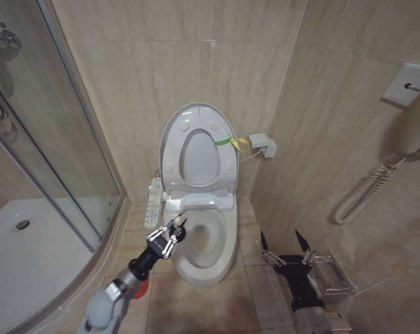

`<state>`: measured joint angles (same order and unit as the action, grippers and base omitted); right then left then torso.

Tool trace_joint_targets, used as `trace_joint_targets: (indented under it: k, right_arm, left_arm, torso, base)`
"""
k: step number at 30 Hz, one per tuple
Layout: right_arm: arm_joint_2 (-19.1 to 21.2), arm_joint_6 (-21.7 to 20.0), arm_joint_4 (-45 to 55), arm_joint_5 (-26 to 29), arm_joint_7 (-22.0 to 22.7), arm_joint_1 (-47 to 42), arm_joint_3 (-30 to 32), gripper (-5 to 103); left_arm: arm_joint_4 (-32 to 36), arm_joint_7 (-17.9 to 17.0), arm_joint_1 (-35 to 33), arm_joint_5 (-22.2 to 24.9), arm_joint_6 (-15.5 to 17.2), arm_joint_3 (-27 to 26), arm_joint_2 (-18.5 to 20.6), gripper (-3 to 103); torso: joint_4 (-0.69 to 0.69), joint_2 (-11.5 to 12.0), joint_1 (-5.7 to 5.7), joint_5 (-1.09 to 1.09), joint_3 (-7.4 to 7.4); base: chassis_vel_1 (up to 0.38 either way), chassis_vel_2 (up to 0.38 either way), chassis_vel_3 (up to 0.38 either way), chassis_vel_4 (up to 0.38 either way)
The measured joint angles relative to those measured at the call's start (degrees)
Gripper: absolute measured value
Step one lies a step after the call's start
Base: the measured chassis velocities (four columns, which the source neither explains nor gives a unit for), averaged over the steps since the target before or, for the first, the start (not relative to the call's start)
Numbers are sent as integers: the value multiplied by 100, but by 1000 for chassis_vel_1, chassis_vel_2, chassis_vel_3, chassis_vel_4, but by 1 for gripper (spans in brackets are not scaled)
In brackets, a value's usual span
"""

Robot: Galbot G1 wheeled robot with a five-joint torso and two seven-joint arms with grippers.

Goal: Open the toilet lid, clean the toilet bowl with a toilet brush, close the toilet lid, and flush.

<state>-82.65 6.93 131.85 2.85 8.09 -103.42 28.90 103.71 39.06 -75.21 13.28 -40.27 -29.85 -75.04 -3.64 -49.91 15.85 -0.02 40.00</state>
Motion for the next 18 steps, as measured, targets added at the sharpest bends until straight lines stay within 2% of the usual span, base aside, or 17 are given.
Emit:
trace_joint_targets:
  k: [2,4,6,12,14,18]
  right_arm:
    - [0,0,0,0,0,0,0,100]
    - [0,0,0,0,0,0,-1,100]
    - [0,0,0,0,0,0,0,100]
    - [0,0,0,0,0,0,0,100]
    - [0,0,0,0,0,0,0,100]
    - [0,0,0,0,0,0,0,100]
  left_arm:
    - [467,-67,-369,-93,-21,-346,-63,19]
    - [602,-102,-495,-107,-26,-458,-102,19]
    - [949,-286,-978,-107,-61,-813,-290,19]
    - [1129,-633,-1585,124,-109,-1138,-582,19]
    - [1165,-883,-1832,372,-120,-1292,-799,19]
    - [1080,-996,-1958,704,-183,-1418,-931,19]
  torso:
    - [0,0,0,1,0]
    - [0,0,0,1,0]
    - [0,0,0,1,0]
    - [1,0,-1,0,0]
    - [1,0,-1,1,0]
    - [0,0,-1,1,0]
  base:
    - [0,0,0,0]
    - [0,0,0,0]
    - [0,0,0,0]
    - [0,0,0,0]
    - [0,0,0,0]
    - [0,0,0,0]
